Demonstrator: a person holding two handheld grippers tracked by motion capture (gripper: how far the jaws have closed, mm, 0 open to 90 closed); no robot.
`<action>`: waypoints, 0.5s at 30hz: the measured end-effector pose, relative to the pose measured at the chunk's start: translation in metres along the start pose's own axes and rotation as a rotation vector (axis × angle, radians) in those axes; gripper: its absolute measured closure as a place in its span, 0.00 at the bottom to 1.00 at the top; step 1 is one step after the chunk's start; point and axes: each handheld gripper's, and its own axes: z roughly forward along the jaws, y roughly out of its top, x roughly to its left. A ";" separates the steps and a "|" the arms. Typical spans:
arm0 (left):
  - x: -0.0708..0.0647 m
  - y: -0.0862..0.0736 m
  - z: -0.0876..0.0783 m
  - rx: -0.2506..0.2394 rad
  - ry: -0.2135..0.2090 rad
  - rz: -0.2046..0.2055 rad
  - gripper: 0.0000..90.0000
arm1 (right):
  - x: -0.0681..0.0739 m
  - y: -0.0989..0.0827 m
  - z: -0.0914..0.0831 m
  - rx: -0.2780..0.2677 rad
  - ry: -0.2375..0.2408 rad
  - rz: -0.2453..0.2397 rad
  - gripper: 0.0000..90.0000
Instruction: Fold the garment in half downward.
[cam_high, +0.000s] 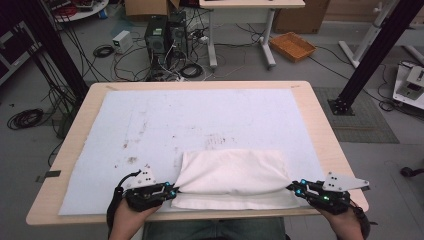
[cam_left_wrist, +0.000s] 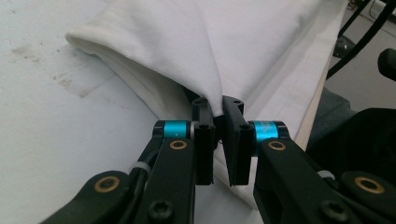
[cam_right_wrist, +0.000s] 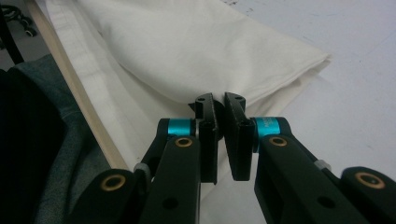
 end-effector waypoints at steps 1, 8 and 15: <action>0.000 0.000 0.000 0.001 -0.003 0.003 0.92 | 0.000 -0.001 0.000 0.000 -0.002 0.003 0.94; 0.001 0.001 0.001 -0.001 -0.016 0.007 0.92 | 0.002 0.000 -0.004 0.001 -0.006 -0.002 0.94; -0.004 0.003 -0.004 0.000 -0.029 0.014 0.92 | 0.010 0.001 -0.015 0.004 -0.010 -0.018 0.95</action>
